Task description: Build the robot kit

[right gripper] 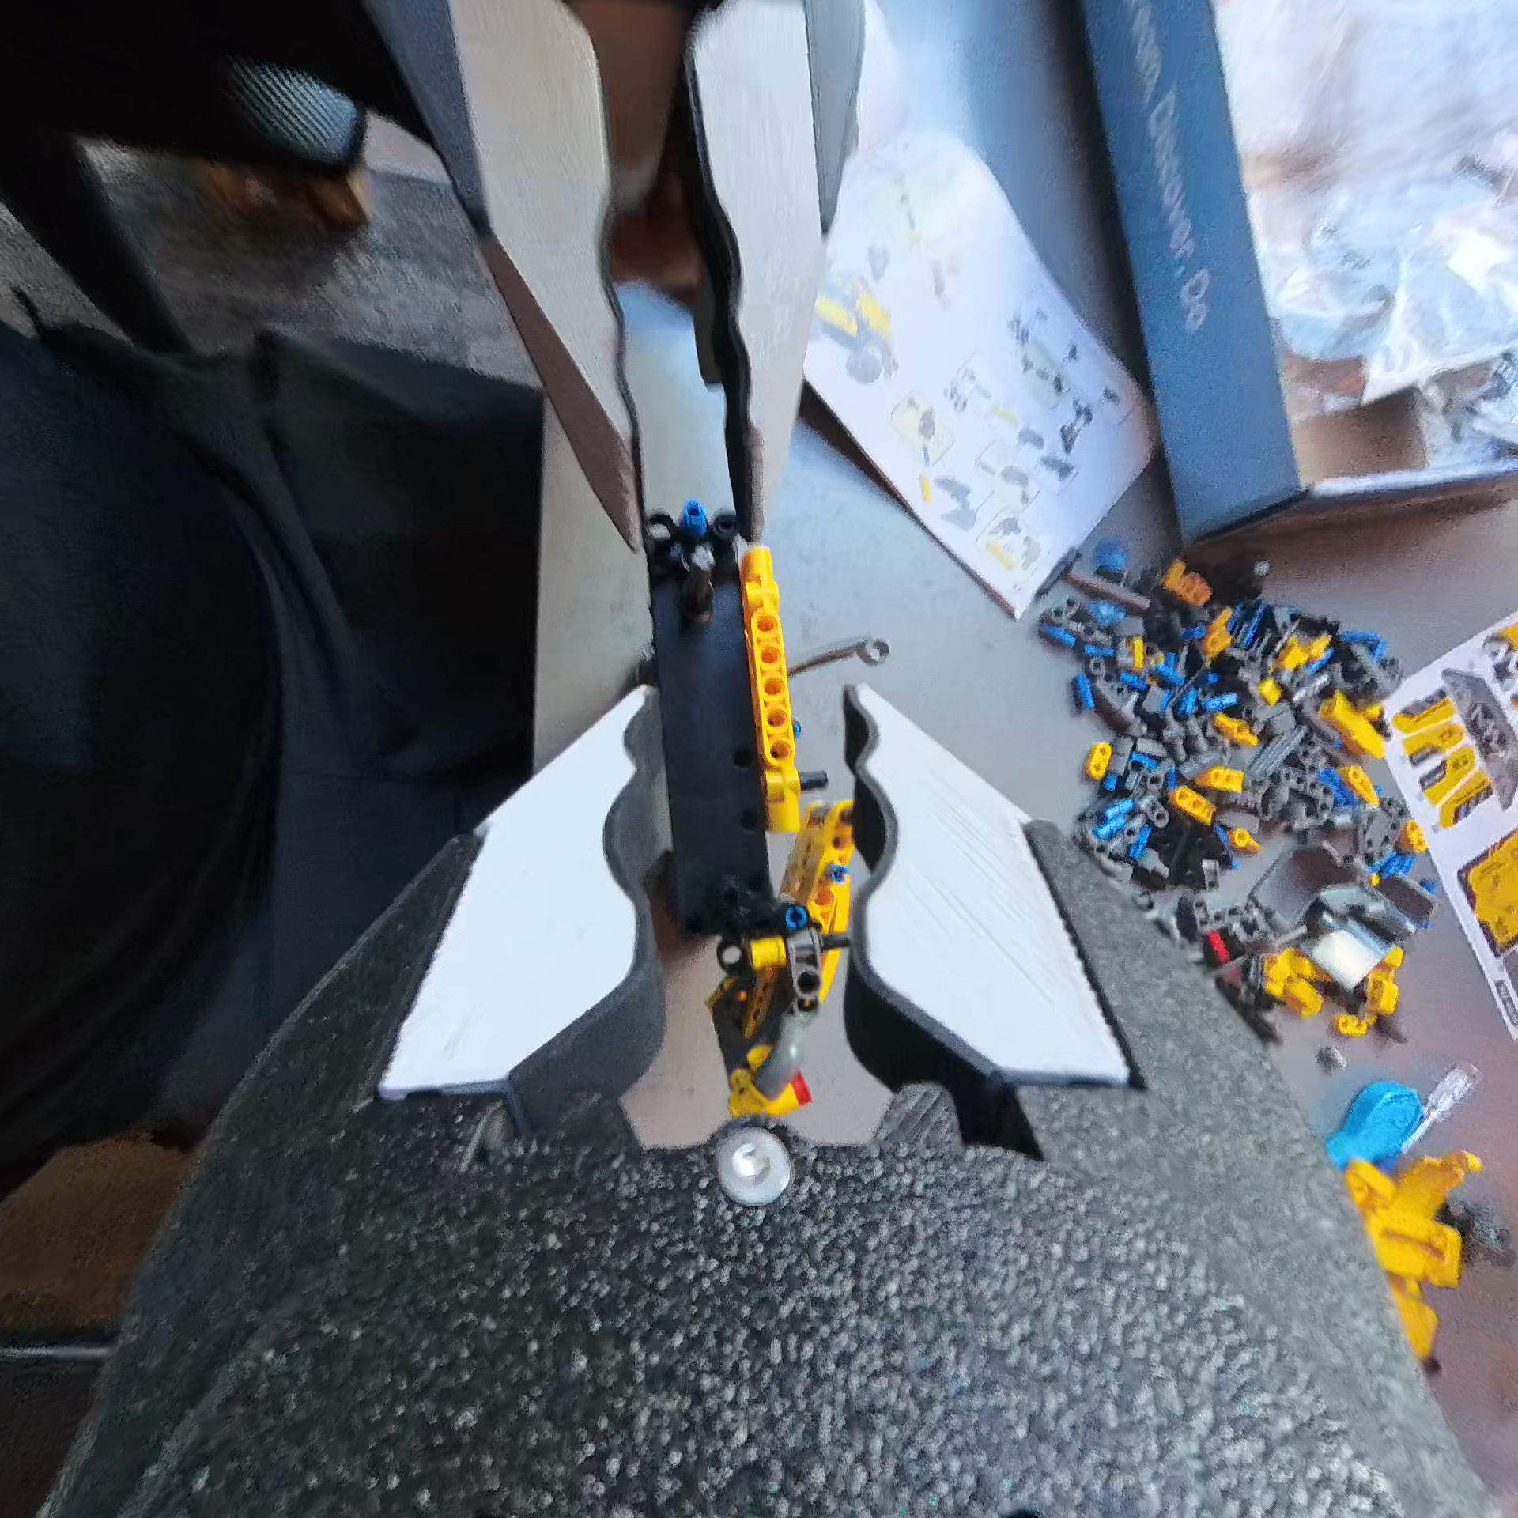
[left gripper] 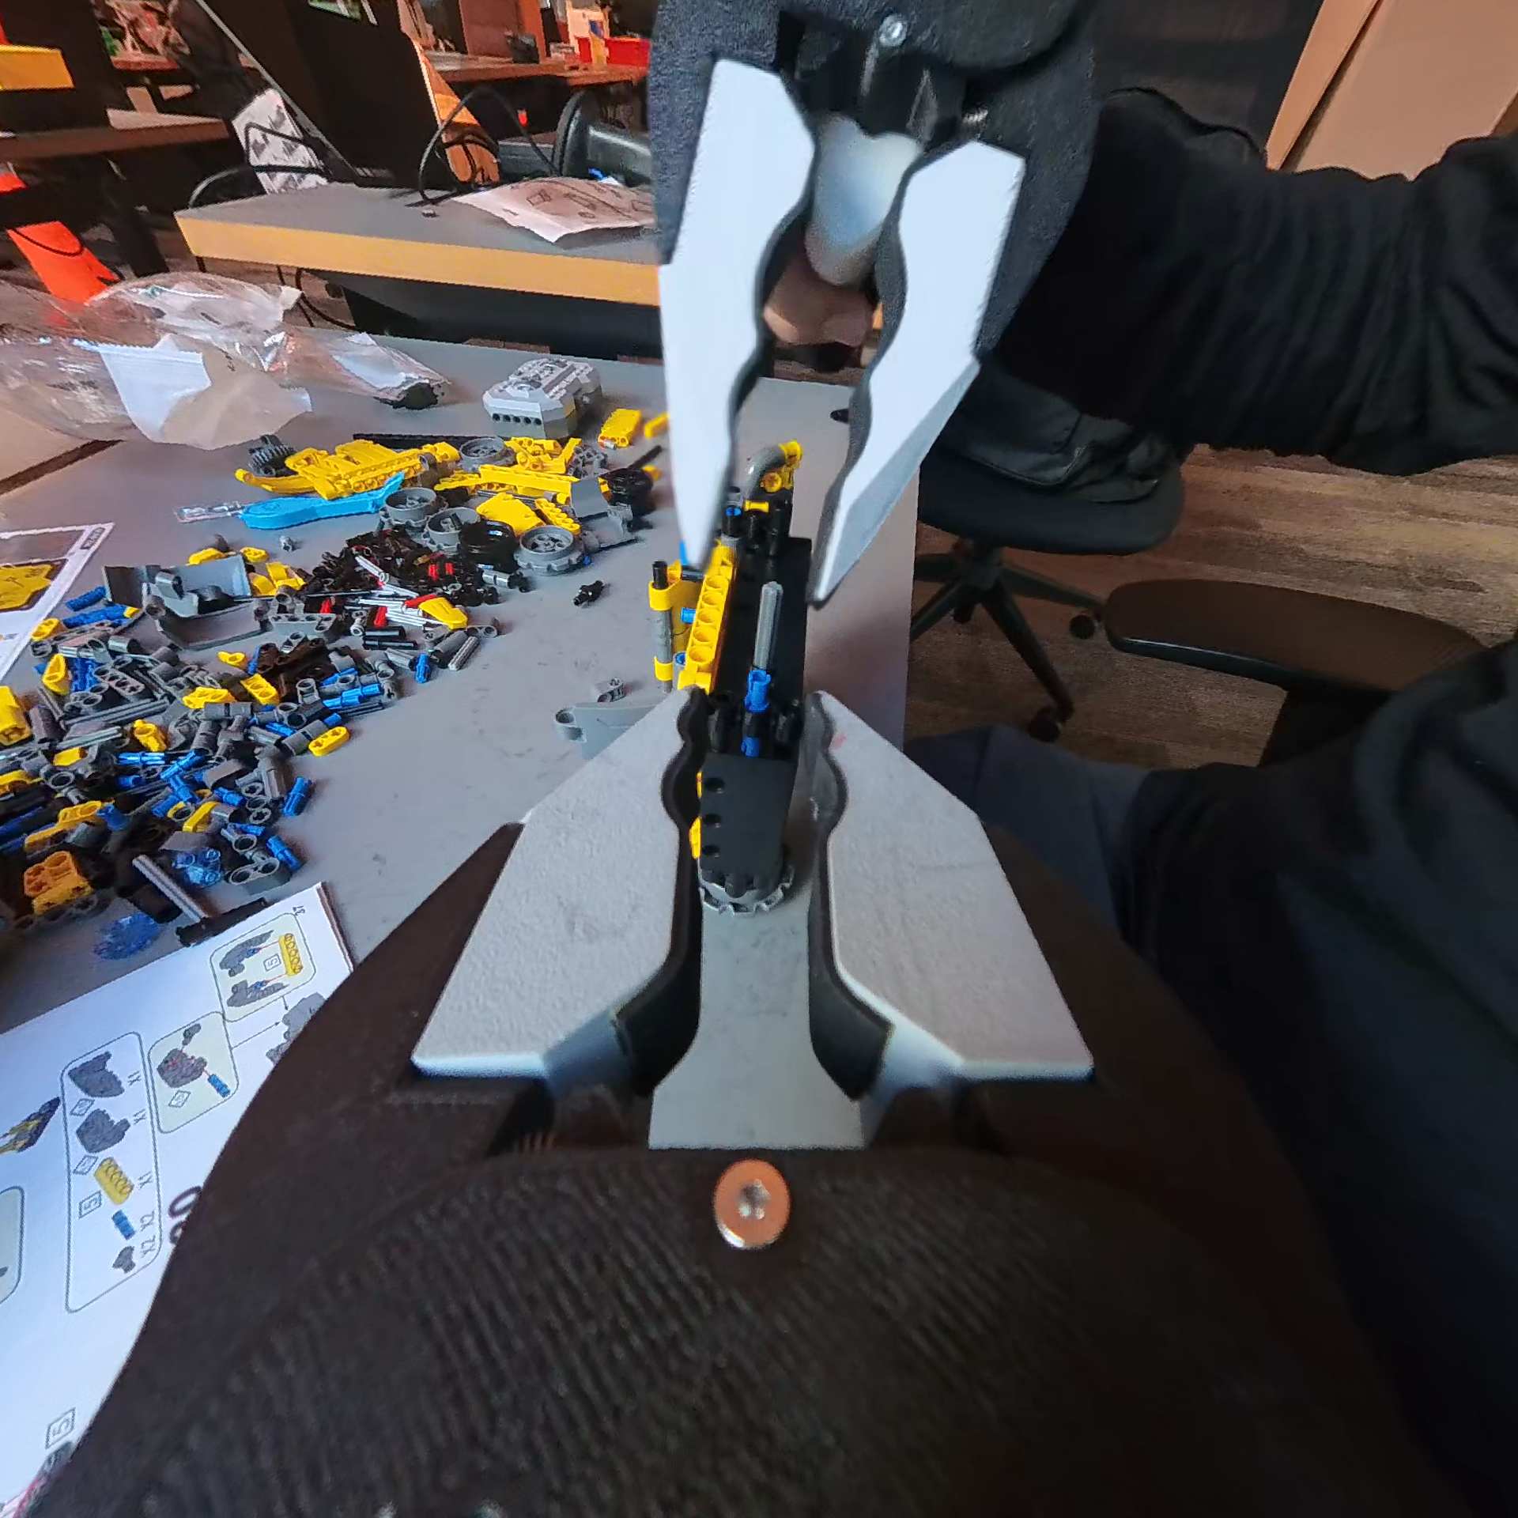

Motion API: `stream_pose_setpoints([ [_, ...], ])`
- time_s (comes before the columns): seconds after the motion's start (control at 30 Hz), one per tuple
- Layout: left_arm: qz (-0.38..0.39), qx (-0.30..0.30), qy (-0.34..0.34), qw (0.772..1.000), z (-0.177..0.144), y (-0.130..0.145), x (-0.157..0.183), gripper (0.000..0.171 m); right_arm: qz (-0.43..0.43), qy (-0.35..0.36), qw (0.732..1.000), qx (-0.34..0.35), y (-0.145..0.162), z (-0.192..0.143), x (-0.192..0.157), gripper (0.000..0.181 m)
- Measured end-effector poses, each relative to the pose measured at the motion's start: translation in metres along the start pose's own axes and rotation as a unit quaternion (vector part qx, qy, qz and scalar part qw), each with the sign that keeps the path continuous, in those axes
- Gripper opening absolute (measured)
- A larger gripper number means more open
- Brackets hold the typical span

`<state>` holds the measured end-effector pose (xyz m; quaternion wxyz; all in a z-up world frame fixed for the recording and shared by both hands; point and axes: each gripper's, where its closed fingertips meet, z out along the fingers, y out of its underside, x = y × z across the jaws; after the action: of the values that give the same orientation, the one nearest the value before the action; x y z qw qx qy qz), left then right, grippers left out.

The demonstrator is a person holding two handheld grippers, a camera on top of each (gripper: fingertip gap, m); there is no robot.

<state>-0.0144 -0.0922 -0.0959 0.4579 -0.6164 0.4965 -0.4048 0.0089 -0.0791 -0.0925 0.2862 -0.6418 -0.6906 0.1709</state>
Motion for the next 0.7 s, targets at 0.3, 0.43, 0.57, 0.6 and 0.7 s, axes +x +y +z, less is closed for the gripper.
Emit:
stream_pose_setpoints([
  [0.3, -0.001, 0.002, -0.002, 1.0, -0.001, 0.0, -0.001, 0.02, -0.012, -0.027, 1.0, -0.006, -0.006, 0.022, -0.015, 0.0],
  [0.43, 0.002, 0.001, 0.0, 1.0, 0.001, 0.0, 0.0, 0.02, -0.015, -0.014, 1.0, -0.006, -0.008, 0.016, -0.009, 0.002],
  [0.57, -0.002, 0.003, 0.0, 1.0, 0.0, 0.0, -0.001, 0.02, -0.012, -0.021, 1.0, -0.002, -0.009, 0.016, -0.009, 0.003],
  [0.6, -0.001, 0.003, -0.002, 1.0, 0.0, 0.0, -0.001, 0.02, -0.013, -0.021, 1.0, -0.001, -0.009, 0.015, -0.009, 0.003],
  [0.7, 0.004, 0.0, -0.002, 1.0, 0.002, 0.0, 0.001, 0.021, -0.006, -0.029, 0.999, 0.017, -0.016, 0.01, -0.01, 0.014],
])
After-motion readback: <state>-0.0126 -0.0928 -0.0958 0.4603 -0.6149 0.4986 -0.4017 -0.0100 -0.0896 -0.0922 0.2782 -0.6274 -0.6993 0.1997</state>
